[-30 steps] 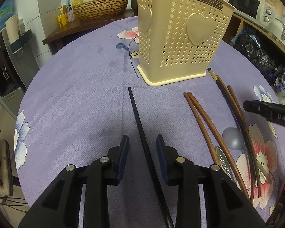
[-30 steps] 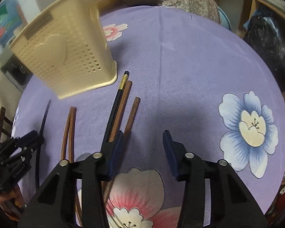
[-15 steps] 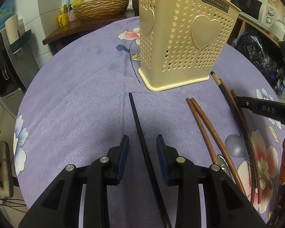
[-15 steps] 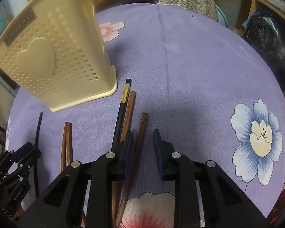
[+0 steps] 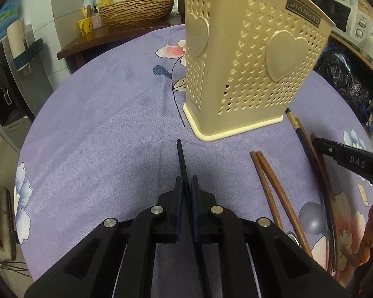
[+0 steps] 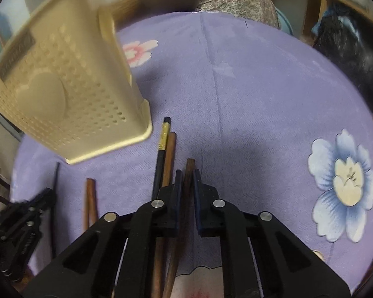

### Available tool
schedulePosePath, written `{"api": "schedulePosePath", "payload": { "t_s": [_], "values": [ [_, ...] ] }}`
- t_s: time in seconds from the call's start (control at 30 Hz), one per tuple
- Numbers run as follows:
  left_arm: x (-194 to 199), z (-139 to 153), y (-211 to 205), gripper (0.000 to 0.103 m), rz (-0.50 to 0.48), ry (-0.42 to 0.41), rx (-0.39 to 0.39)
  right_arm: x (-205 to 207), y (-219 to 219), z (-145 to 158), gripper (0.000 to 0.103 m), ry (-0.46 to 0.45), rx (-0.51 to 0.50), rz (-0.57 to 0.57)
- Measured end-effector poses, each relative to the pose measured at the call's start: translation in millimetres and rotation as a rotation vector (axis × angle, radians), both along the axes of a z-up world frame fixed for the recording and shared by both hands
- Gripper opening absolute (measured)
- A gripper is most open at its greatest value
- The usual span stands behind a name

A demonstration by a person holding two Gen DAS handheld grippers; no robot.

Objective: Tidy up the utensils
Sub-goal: 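Lift the black chopstick with the left gripper while the right gripper lifts its chopstick toward the holder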

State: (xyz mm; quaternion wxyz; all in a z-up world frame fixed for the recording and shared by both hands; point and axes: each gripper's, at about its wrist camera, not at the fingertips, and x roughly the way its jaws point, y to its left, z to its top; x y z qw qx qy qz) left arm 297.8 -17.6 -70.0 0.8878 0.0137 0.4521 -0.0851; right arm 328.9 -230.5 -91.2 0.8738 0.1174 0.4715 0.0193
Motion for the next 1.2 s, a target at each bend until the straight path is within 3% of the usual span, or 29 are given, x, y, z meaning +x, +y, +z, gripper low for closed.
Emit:
{"api": "schedulePosePath", "payload": {
  "t_s": [0.27,0.47,0.7,1.2],
  "values": [
    [-17,35,11,0.007,-0.009,-0.098,-0.112,-22,-25,40,0.009,-0.125,0.132,0.027],
    [-53,89,21,0.007,-0.031,-0.253,-0.192,-56,-37,100,0.008,-0.304,0.097,0.057],
    [-84,137,34,0.007,-0.019,-0.431,-0.202,-113,-51,162,0.008,-0.501,0.020,0.080],
    [-89,145,36,0.007,-0.031,-0.460,-0.186,-123,-54,181,0.008,-0.525,0.014,0.104]
  ]
}}
